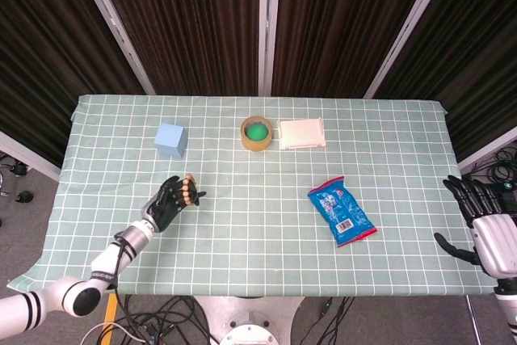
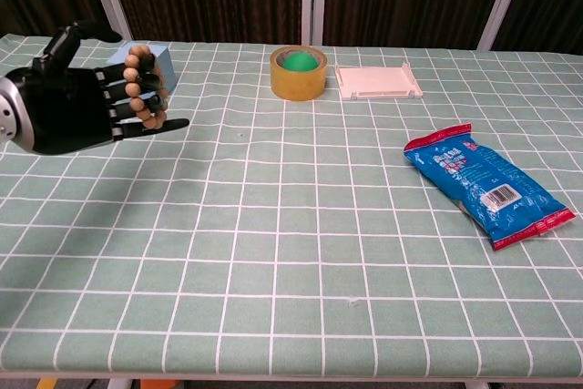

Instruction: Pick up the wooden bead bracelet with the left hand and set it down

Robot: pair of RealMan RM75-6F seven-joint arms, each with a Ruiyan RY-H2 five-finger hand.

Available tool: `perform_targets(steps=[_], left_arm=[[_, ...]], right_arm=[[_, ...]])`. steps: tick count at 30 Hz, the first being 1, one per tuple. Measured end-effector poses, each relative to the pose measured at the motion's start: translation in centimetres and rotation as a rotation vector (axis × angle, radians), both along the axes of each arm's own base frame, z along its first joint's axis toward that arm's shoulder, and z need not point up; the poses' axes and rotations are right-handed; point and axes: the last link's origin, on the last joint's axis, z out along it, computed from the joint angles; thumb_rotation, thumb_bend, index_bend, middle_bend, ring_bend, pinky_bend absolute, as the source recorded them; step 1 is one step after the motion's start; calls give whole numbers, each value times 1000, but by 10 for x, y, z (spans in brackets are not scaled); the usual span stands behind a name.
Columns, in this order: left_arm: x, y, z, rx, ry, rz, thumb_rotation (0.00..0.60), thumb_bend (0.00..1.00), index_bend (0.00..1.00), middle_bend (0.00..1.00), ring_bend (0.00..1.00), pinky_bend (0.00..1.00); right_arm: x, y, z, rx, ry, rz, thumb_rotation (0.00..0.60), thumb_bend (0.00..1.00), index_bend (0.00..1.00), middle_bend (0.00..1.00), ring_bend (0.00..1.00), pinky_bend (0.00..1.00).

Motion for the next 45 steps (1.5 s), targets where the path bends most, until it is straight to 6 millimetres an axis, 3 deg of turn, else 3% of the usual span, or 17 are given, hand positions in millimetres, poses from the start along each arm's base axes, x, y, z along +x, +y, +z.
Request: perform_targets(steps=[1, 2, 5, 7, 12, 15, 16, 19, 21, 30, 35, 41, 45], left_arm=[[0, 0, 0, 2, 2, -6, 388, 525, 549, 665, 558, 136], [0, 0, 0, 4, 4, -11, 377, 530, 558, 675, 561, 136], [1, 0, 1, 14, 0, -22, 182, 511, 585, 694, 566, 137], [1, 0, 1, 19, -12, -20, 94, 453, 616, 711, 569, 137], [2, 1, 6, 27, -52, -13, 9, 348, 651, 736, 574, 135], [2, 1, 9, 38, -43, -35, 0, 364, 652, 737, 574, 134], [2, 1, 9, 43, -38, -40, 2, 400, 652, 738, 574, 134], [2, 1, 10, 51, -21, -50, 121, 482, 658, 744, 579, 134], [2, 0, 10, 56, -6, -61, 163, 490, 662, 749, 583, 134], [6, -4, 8, 104, 70, -132, 185, 489, 684, 764, 595, 135], [8, -7, 4, 130, 105, -152, 262, 491, 714, 785, 629, 135], [11, -11, 2, 144, 130, -163, 250, 501, 712, 784, 629, 135], [13, -14, 1, 142, 136, -162, 317, 526, 713, 785, 629, 135]], right_arm=[[0, 0, 0, 0, 1, 0, 600, 143, 0, 63, 0, 0], [0, 0, 0, 1, 1, -1, 600, 143, 0, 63, 0, 0], [0, 0, 0, 2, 0, -2, 600, 144, 0, 63, 0, 0], [0, 0, -1, 3, 1, -3, 600, 144, 0, 63, 0, 0], [0, 0, -1, 4, 2, -7, 600, 143, 0, 64, 0, 0], [0, 0, -1, 5, 2, -5, 600, 143, 0, 65, 0, 0], [1, 0, -1, 4, 2, -5, 600, 143, 0, 64, 0, 0], [0, 1, -1, 2, 2, -6, 600, 143, 0, 64, 0, 0], [0, 1, -1, 0, 1, -6, 600, 143, 0, 64, 0, 0], [-1, 2, 2, -10, 5, -2, 600, 143, 0, 65, 0, 0], [-1, 3, 1, -12, 11, 10, 600, 143, 0, 76, 0, 0], [-1, 4, 1, -24, 22, 22, 600, 143, 0, 77, 0, 0], [-1, 5, 1, -32, 27, 28, 600, 144, 0, 80, 0, 0]])
